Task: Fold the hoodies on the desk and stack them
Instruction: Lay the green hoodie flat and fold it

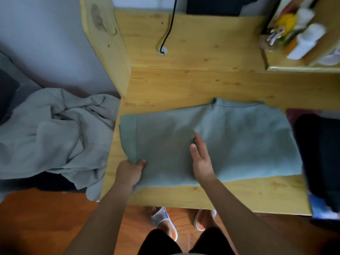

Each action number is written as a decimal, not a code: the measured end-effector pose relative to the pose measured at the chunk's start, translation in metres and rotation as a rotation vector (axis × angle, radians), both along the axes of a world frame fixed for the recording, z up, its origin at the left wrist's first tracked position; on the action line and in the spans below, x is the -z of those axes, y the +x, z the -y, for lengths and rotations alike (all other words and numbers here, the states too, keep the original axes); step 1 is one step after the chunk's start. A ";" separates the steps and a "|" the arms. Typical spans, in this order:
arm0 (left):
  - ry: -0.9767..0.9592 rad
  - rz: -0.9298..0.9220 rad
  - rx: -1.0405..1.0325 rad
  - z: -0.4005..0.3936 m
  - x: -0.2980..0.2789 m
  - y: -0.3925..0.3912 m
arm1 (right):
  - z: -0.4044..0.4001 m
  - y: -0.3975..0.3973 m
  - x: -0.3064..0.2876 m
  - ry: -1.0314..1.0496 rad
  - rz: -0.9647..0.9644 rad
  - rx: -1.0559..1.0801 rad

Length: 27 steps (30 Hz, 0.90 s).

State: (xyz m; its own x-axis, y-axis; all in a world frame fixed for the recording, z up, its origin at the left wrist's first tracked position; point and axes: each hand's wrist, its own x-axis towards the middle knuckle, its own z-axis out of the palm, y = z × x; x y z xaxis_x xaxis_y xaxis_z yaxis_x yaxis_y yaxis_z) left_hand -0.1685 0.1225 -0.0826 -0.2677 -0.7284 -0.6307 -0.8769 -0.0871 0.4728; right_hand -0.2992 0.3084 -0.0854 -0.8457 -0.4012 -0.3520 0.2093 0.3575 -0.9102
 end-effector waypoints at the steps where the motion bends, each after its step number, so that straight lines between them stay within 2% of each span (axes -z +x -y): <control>1: 0.046 -0.052 -0.023 0.006 -0.005 0.007 | -0.007 0.005 -0.004 -0.003 -0.013 0.011; 4: 0.148 -0.227 -0.205 0.021 -0.022 0.036 | -0.022 0.034 -0.001 -0.043 0.091 0.070; 8: 0.487 -0.564 -0.533 0.019 -0.059 0.060 | -0.004 0.073 0.005 -0.015 0.118 0.017; 11: 0.624 -0.762 -0.490 0.002 -0.099 0.041 | 0.013 0.074 -0.015 -0.021 0.242 0.043; 13: 0.608 -0.819 -0.367 -0.019 -0.122 0.017 | 0.003 0.060 -0.027 -0.074 0.409 0.046; 15: 0.539 -0.830 -0.228 -0.042 -0.141 -0.008 | -0.021 0.031 -0.045 -0.237 0.620 0.020; 16: 0.496 -0.827 -0.163 -0.051 -0.151 -0.019 | -0.038 0.011 -0.052 -0.234 0.614 0.009; 17: 0.461 -0.821 -0.120 -0.060 -0.160 -0.029 | -0.062 -0.012 -0.059 -0.155 0.500 -0.053; 18: 0.434 -0.812 -0.093 -0.068 -0.166 -0.038 | -0.089 -0.035 -0.061 0.026 0.310 -0.147; 20: 0.405 -0.797 -0.080 -0.086 -0.171 -0.055 | -0.144 -0.075 -0.052 0.563 -0.194 -0.304; 21: 0.389 -0.792 -0.068 -0.098 -0.173 -0.064 | -0.167 -0.093 -0.042 0.741 -0.324 -0.393; 22: 0.359 -0.786 -0.047 -0.115 -0.172 -0.077 | -0.184 -0.106 -0.033 0.824 -0.337 -0.478; 23: 0.313 -0.778 -0.015 -0.135 -0.169 -0.094 | -0.193 -0.113 -0.023 0.827 -0.286 -0.530; 25: 0.216 -0.724 0.100 -0.189 -0.156 -0.134 | -0.204 -0.119 0.000 0.687 -0.243 -0.558; 27: 0.152 -0.613 0.265 -0.250 -0.128 -0.174 | -0.207 -0.121 0.000 0.410 -0.152 -0.402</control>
State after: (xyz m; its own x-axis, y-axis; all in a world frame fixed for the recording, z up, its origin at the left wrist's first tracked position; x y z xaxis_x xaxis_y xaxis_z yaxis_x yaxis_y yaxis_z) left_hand -0.3423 0.3725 0.0452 -0.7663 -0.5040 -0.3985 -0.4555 -0.0113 0.8902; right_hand -0.4199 0.5156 -0.0859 -0.7085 -0.5573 -0.4330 -0.1370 0.7104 -0.6903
